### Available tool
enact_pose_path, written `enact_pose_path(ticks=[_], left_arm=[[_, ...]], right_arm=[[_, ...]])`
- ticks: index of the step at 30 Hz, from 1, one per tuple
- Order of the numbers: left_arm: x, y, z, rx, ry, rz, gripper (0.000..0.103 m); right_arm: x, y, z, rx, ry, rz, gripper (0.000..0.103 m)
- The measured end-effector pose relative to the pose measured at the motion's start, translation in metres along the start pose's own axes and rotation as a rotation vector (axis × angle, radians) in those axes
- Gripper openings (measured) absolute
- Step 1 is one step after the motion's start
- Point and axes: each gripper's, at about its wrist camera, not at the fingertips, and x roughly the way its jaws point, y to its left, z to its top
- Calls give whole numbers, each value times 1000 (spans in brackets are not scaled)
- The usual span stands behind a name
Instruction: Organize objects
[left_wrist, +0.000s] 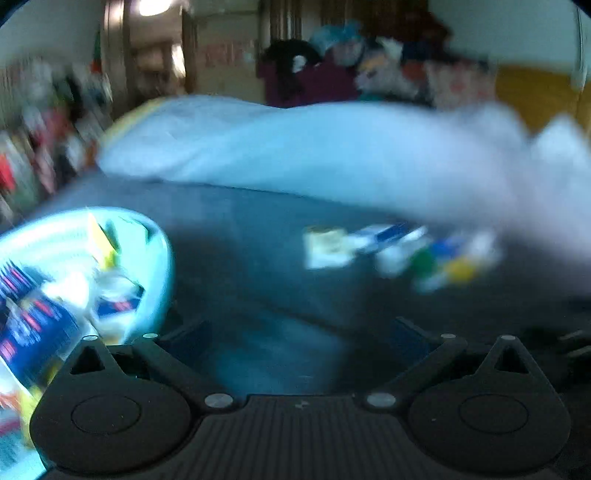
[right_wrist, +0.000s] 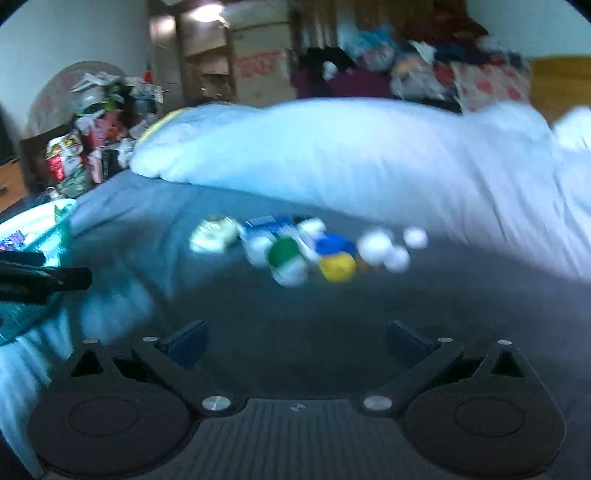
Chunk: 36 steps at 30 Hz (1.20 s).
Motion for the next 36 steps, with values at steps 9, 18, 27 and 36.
enact_pose_path(ticks=[9,18,27,36], left_arm=[[44,-47,3,65,25,-15,103],[92,-48,-29,-137,246,-63,103],[90,-51,-26,-121,282,-34,103],[94,-48,-21,-147,304,-43,103]], right_arm=[[35,-29,-19,44,29,-22,102],[56,-26,-33,6,119,-50,103],[56,-28,-24,82,179,-79,103],[80,-17,-2,52,359,-155,103]])
